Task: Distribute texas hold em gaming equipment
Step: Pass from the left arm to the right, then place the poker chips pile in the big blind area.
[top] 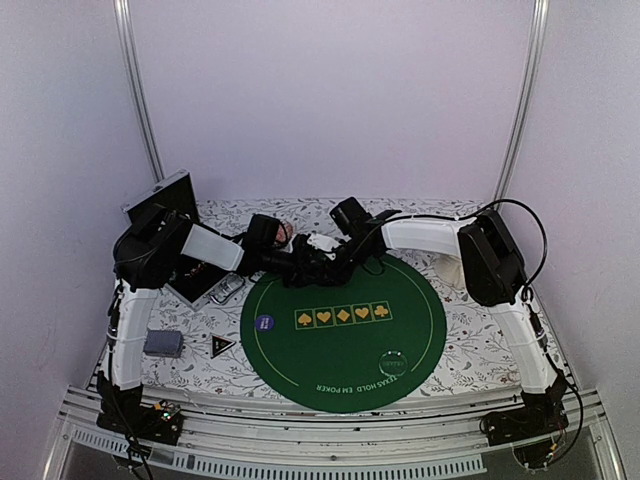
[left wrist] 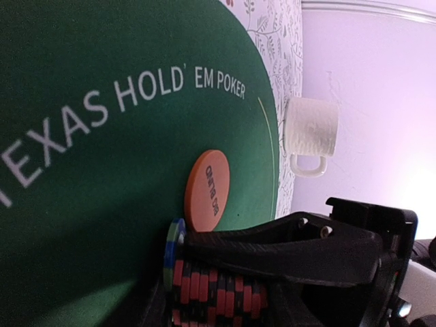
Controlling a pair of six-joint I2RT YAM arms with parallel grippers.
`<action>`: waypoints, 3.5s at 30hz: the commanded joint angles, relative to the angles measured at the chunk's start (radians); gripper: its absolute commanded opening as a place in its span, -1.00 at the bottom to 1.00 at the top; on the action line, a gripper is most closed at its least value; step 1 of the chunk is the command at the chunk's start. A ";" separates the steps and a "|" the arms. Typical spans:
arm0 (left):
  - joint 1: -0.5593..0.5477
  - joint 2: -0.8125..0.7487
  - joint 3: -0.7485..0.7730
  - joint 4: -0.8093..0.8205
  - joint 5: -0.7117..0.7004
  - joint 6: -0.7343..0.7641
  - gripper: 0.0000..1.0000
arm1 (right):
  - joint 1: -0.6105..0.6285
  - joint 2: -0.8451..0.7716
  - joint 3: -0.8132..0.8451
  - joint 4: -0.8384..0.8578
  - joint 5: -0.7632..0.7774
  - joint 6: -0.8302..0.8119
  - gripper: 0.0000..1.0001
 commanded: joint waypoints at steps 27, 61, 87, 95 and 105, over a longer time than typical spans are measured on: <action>0.046 -0.110 -0.146 -0.100 -0.093 0.112 0.13 | -0.010 -0.038 0.008 -0.121 0.002 0.025 -0.96; 0.116 -0.244 -0.183 -0.201 -0.167 0.255 0.14 | -0.160 -0.103 0.039 -0.428 0.153 0.166 -0.96; 0.116 -0.256 -0.177 -0.232 -0.194 0.287 0.14 | -0.138 0.046 0.128 -0.375 0.249 0.225 -0.94; 0.116 -0.259 -0.179 -0.234 -0.197 0.290 0.13 | -0.138 0.046 0.097 -0.378 0.252 0.230 -0.61; 0.120 -0.264 -0.183 -0.234 -0.194 0.291 0.13 | -0.138 0.012 0.092 -0.378 0.271 0.239 0.27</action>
